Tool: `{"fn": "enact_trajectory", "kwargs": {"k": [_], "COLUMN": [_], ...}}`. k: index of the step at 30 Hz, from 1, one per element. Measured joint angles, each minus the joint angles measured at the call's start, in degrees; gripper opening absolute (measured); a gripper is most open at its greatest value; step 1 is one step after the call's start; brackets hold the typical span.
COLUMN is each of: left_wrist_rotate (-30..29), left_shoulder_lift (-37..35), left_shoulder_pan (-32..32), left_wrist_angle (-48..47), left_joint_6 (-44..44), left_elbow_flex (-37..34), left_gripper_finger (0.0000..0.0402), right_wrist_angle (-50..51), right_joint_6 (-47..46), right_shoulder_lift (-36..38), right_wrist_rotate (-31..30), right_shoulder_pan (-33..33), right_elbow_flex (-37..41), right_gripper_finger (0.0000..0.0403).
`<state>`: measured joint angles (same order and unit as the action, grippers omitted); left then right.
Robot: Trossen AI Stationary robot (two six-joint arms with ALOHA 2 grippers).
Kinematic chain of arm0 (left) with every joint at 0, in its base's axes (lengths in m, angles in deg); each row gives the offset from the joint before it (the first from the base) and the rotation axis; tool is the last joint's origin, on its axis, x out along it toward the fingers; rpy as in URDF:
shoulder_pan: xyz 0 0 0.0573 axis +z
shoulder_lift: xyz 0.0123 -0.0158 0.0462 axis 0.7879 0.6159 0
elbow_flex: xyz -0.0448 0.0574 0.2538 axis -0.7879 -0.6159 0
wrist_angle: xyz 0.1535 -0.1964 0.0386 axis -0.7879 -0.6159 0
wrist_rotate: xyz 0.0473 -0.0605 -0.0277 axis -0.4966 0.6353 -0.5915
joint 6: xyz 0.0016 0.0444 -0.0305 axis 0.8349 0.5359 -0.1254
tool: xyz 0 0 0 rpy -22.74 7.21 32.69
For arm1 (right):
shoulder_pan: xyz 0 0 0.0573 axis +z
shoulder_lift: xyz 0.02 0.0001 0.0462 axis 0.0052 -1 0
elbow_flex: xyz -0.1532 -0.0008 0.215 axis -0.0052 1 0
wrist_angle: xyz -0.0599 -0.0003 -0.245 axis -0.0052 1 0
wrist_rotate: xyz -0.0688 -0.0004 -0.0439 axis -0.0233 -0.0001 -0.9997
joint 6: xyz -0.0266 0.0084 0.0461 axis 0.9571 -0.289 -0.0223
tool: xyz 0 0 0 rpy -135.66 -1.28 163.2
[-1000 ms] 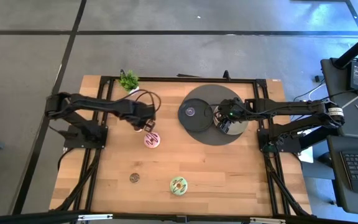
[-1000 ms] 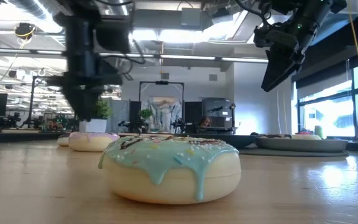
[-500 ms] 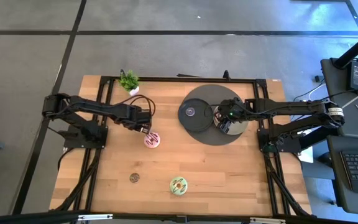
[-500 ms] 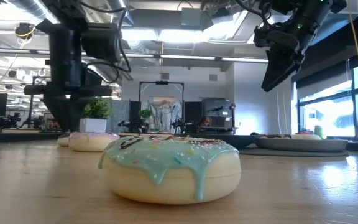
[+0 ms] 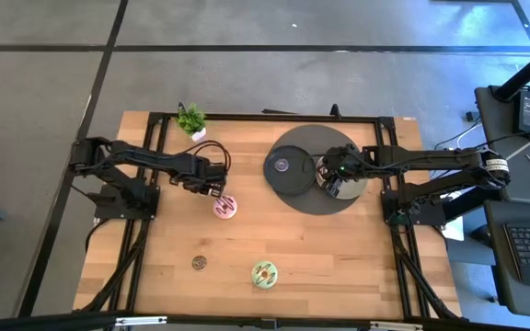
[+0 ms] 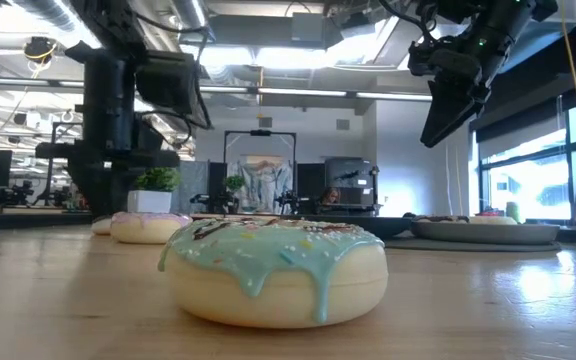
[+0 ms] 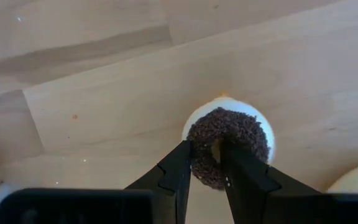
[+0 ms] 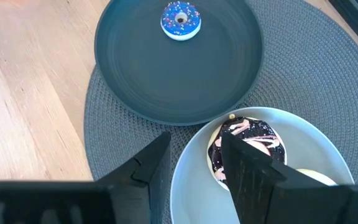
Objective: Pick & Place donuts
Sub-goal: Put the small black donut on the black plate
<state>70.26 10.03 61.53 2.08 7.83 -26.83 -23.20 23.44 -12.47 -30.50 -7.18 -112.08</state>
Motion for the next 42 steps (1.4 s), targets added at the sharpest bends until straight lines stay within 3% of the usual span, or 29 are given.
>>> {"fn": "enact_trajectory", "kwargs": {"k": [8, 18, 28, 36, 42], "left_wrist_rotate": [0.0, 0.0, -1.0, 2.1, 6.7], "left_shoulder_lift": [2.1, 1.0, 2.6, 18.6, 31.0], "left_shoulder_pan": [0.0, -0.2, -0.4, 0.9, 1.1], "left_wrist_angle": [0.6, 0.2, 13.0, 16.4, 14.7], "left_joint_6": [0.0, 2.1, 22.7, 35.7, 38.2], "left_elbow_flex": [0.0, 1.8, 20.2, 39.7, 51.0], "left_gripper_finger": [0.0071, 0.0020, 0.0013, 0.0009, 0.0009], "right_wrist_angle": [0.0, 0.0, 0.0, 1.6, 8.1], "right_joint_6": [0.0, 0.0, 0.0, -0.2, -3.3], "right_shoulder_lift": [0.0, 0.0, 0.0, 0.0, 0.6], "right_wrist_rotate": [0.0, 0.0, 0.0, 0.0, -0.5], "right_shoulder_pan": [0.0, 0.0, 0.0, 0.0, 0.0], "right_elbow_flex": [0.0, 0.0, 0.0, 0.0, 0.0], "right_gripper_finger": [0.0143, 0.0143, 0.0143, 0.0143, 0.0143]}}
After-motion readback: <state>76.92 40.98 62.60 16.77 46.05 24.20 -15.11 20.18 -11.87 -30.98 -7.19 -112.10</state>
